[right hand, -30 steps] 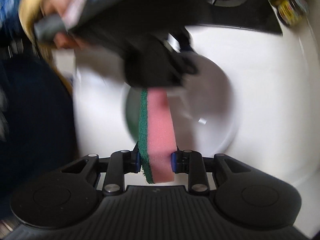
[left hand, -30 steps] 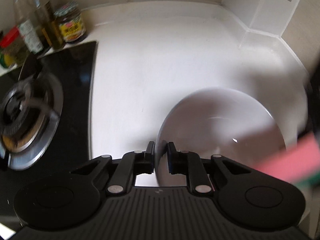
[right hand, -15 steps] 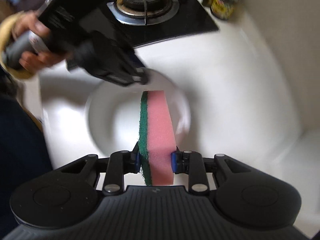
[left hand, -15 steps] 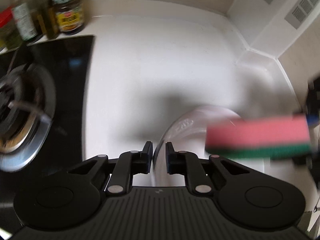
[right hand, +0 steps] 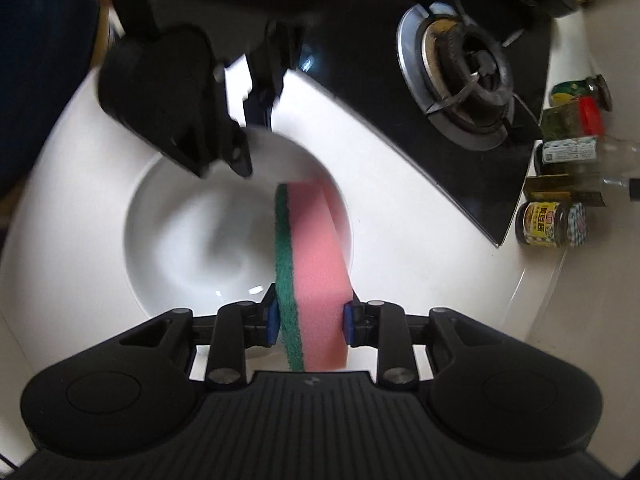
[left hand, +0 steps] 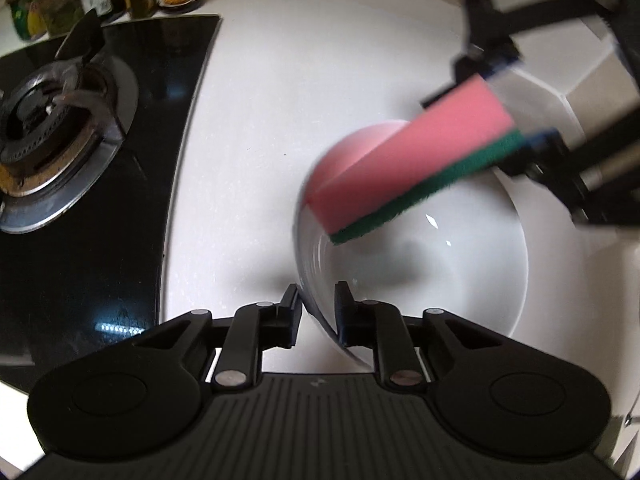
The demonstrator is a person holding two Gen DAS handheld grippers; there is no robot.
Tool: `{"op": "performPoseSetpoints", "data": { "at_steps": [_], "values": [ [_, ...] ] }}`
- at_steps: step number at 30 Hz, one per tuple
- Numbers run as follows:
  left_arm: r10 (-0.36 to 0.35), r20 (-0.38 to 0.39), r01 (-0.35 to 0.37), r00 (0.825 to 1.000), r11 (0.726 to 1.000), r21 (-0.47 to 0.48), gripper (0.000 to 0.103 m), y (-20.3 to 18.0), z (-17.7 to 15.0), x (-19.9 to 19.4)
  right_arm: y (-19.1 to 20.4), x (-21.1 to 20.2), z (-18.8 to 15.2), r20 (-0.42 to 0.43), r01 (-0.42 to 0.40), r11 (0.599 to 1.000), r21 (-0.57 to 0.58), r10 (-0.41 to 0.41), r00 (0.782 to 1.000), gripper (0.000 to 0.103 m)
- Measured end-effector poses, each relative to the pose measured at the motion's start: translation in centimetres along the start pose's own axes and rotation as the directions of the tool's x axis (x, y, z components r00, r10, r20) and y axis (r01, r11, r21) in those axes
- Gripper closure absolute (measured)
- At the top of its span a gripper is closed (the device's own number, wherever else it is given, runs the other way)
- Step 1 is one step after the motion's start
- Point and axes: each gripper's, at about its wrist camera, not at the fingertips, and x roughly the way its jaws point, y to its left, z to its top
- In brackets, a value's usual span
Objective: Clean bowl
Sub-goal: 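Rub the sponge around the bowl interior while the left gripper rotates the bowl, then scrub the bowl inside with the right-held sponge while the left gripper holds the rim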
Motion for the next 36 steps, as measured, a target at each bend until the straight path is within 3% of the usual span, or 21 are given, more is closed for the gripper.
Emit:
{"op": "performPoseSetpoints", "data": {
  "at_steps": [5,9,16,22,24,26,31,36],
  "values": [
    [0.064,0.056,-0.067,0.996,0.996,0.056,0.083,-0.4,0.2,-0.2,-0.2,1.5,-0.9,-0.113,-0.026,0.997,0.069,0.034,0.993,0.078],
    [0.093,0.076,-0.099,0.993,0.992,0.082,0.089,-0.6,0.6,-0.2,0.5,1.1,-1.4,-0.129,-0.089,0.986,0.139,0.107,0.986,0.078],
    [0.095,0.088,-0.103,0.992,0.991,0.085,0.092,-0.6,1.0,0.0,2.5,0.0,-1.3,-0.061,-0.24,0.939,0.247,0.262,0.963,0.078],
    [0.098,0.089,-0.107,0.991,0.989,0.097,0.092,-0.8,1.5,0.3,1.4,-0.3,-1.7,0.118,-0.373,0.819,0.436,0.359,0.926,0.078],
    [0.095,0.087,-0.104,0.992,0.99,0.095,0.093,-0.7,1.5,0.4,0.4,0.1,-3.2,0.185,-0.39,0.73,0.561,0.349,0.919,0.076],
    [0.096,0.089,-0.105,0.991,0.99,0.098,0.093,-0.7,1.5,0.3,0.4,0.4,-4.5,0.247,-0.412,0.677,0.61,0.331,0.911,0.075],
    [0.103,0.086,-0.111,0.991,0.989,0.102,0.093,-0.7,1.3,0.3,2.2,-0.5,-6.6,0.359,-0.402,0.62,0.674,0.2,0.911,0.073],
    [0.106,0.082,-0.115,0.991,0.987,0.108,0.093,-0.8,1.2,0.2,4.5,-1.5,-7.8,0.452,-0.394,0.569,0.722,0.045,0.891,0.074]
  ]
}}
